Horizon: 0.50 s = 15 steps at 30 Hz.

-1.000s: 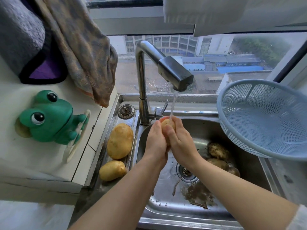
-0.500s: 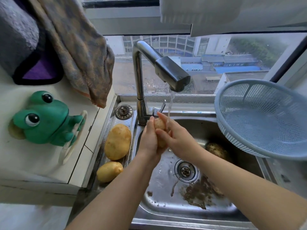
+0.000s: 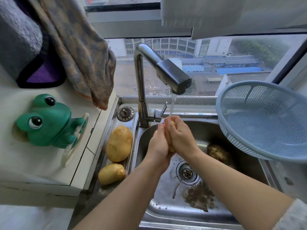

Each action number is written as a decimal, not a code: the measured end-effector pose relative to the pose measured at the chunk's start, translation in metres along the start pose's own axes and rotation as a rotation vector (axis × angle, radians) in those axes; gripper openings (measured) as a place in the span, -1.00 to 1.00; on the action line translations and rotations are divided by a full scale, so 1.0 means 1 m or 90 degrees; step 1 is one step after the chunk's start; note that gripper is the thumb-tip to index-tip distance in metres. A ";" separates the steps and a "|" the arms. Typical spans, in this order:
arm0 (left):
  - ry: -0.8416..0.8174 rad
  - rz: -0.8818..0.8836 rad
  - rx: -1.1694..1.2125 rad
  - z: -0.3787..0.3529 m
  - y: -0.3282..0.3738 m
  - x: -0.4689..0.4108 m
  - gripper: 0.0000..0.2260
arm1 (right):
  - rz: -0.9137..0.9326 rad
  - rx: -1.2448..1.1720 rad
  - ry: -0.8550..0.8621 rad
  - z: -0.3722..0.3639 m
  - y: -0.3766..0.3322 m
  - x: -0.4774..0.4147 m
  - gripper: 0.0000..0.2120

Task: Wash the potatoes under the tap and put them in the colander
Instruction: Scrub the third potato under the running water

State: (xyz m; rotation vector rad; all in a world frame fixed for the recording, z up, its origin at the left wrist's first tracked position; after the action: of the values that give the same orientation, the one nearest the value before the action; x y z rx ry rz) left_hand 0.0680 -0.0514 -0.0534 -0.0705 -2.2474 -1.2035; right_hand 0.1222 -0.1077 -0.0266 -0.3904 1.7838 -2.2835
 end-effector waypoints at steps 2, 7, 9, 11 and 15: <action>-0.025 -0.052 -0.037 -0.002 0.001 0.005 -0.67 | -0.091 -0.130 0.040 0.003 0.006 -0.001 -0.67; -0.043 -0.013 -0.031 0.009 0.000 -0.001 -0.70 | -0.113 -0.143 -0.111 -0.009 0.009 0.004 -0.76; -0.024 0.060 -0.005 0.018 0.001 -0.002 -0.66 | -0.097 -0.131 -0.222 -0.012 0.013 0.008 -0.67; -0.015 0.095 -0.009 0.024 0.002 -0.001 -0.62 | -0.097 -0.105 -0.298 -0.010 0.016 0.010 -0.49; 0.000 0.054 -0.053 0.020 0.008 0.000 -0.61 | -0.093 -0.044 -0.241 -0.004 0.011 0.007 -0.52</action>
State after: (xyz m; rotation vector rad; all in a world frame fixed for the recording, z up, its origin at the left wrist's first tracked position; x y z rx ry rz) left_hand 0.0610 -0.0309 -0.0554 -0.1956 -2.1706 -1.2518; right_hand 0.1144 -0.1094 -0.0375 -0.9244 1.6870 -2.0629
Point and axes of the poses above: each hand's wrist, its own x-axis away from the middle knuckle, its own z-axis out of the back of the hand, y = z × x, the point moved 7 cm from there along -x, towards the middle knuckle, and after that the axes turned 2 degrees about -y, right-handed, at the moved point
